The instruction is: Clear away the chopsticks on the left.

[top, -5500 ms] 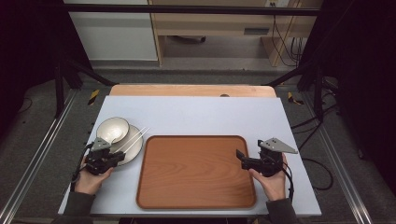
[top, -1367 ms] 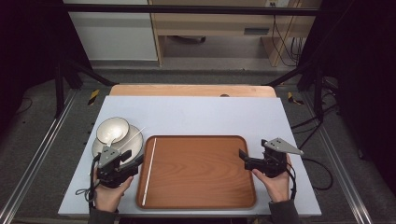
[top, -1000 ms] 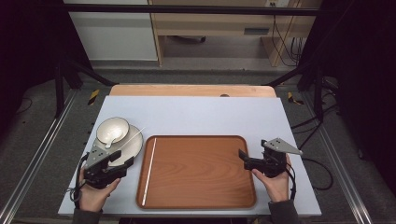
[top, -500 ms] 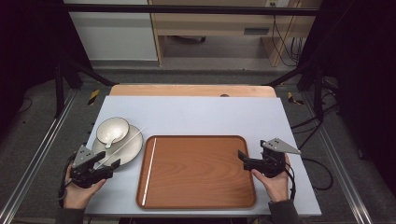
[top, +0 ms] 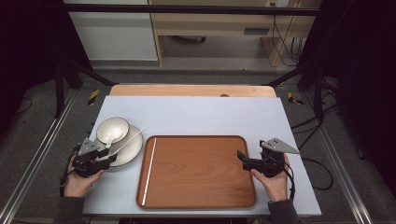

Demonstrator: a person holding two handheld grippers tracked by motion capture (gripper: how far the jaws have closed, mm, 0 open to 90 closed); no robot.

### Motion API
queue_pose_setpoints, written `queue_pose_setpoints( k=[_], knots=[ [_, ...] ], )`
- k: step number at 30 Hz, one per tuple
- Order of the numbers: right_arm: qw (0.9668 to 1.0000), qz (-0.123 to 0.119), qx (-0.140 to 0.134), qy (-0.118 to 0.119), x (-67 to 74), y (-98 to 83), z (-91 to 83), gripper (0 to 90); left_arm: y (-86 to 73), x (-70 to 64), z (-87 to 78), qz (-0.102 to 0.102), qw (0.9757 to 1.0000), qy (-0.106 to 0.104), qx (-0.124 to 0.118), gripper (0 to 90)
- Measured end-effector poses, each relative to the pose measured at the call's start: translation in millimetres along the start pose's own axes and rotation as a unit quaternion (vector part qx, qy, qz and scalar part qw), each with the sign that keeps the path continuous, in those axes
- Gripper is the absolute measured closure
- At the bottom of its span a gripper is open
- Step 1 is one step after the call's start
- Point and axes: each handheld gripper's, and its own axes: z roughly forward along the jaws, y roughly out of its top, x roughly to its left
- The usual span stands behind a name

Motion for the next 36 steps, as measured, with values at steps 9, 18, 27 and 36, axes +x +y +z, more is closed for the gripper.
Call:
queue_pose_setpoints(
  k=[9,18,27,36],
  knots=[
    [1.0,-0.003,0.003,-0.001,0.8,-0.2,0.8,6.2,1.7,2.6,10.2,0.01,0.9998,-0.005,0.019,72.0],
    [1.0,-0.004,0.005,0.001,1.0,-0.5,1.4,6.2,1.0,-0.2,9.0,0.006,0.9996,-0.022,0.014,82.2],
    [1.0,-0.005,0.007,0.001,0.7,-1.7,2.4,6.2,1.7,-9.6,6.7,0.0,0.9996,-0.026,0.012,84.0],
    [1.0,-0.004,0.006,-0.001,0.1,-1.4,1.1,6.2,5.3,-26.0,-6.6,-0.007,0.9996,-0.027,-0.007,84.2]
  ],
)
